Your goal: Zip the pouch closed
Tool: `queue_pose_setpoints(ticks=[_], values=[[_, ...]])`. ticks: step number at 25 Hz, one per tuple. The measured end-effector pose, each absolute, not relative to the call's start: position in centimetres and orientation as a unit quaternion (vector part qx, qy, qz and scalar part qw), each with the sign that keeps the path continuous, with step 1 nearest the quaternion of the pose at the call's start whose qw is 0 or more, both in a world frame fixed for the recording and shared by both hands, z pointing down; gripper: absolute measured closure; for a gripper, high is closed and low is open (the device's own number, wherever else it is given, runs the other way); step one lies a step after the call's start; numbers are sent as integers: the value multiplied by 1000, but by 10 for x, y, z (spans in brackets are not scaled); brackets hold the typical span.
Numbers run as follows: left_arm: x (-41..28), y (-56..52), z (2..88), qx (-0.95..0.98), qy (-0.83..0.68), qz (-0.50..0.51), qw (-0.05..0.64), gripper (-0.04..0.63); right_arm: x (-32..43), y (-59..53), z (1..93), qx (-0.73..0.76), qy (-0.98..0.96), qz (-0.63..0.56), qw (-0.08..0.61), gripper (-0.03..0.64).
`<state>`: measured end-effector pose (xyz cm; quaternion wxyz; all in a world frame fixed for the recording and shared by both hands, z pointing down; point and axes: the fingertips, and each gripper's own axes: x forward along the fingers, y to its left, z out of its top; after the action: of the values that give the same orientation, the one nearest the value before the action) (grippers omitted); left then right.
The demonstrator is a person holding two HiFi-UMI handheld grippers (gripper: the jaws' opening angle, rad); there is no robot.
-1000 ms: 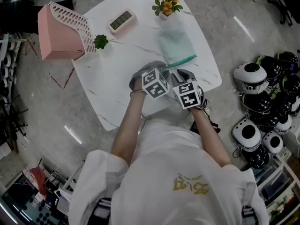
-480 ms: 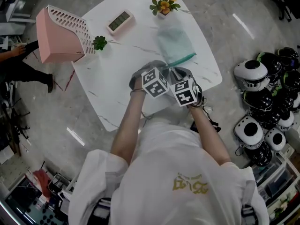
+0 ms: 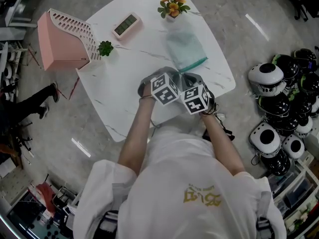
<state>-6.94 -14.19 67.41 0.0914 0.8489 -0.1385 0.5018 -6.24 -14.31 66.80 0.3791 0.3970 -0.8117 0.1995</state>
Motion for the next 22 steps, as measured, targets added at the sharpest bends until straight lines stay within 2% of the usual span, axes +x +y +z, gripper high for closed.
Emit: queue_pose_setpoints(ticks=[22], values=[[-78, -141, 670, 847, -154, 492, 127, 563, -67, -142, 667, 370, -819, 184, 398, 601]])
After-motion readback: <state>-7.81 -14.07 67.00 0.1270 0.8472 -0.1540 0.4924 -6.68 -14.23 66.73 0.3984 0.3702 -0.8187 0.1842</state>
